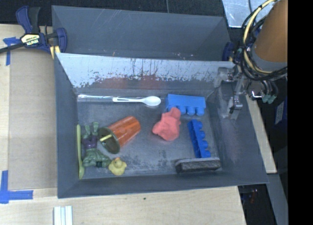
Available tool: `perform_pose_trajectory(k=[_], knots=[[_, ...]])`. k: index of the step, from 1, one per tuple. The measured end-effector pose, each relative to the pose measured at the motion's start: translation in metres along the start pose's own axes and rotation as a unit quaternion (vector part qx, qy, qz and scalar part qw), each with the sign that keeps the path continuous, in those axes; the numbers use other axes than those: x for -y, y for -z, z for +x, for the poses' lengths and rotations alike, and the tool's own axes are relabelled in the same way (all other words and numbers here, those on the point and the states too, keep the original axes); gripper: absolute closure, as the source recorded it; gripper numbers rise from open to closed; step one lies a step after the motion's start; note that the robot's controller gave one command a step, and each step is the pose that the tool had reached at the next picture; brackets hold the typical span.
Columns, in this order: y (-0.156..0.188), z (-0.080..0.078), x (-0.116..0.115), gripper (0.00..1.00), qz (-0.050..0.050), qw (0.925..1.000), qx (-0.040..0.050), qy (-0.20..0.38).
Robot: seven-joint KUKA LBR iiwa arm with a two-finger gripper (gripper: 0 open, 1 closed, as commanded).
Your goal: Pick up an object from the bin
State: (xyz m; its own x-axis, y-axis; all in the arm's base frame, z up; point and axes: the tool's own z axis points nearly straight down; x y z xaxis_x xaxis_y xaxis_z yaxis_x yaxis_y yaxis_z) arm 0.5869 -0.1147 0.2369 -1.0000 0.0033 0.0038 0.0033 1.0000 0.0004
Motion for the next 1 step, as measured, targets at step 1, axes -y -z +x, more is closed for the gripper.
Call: perform_pose_trajectory(k=[1], knots=[[0.0044,-0.0016,-0.0006,0.00,0.001,1.0000,0.0040,0.001]])
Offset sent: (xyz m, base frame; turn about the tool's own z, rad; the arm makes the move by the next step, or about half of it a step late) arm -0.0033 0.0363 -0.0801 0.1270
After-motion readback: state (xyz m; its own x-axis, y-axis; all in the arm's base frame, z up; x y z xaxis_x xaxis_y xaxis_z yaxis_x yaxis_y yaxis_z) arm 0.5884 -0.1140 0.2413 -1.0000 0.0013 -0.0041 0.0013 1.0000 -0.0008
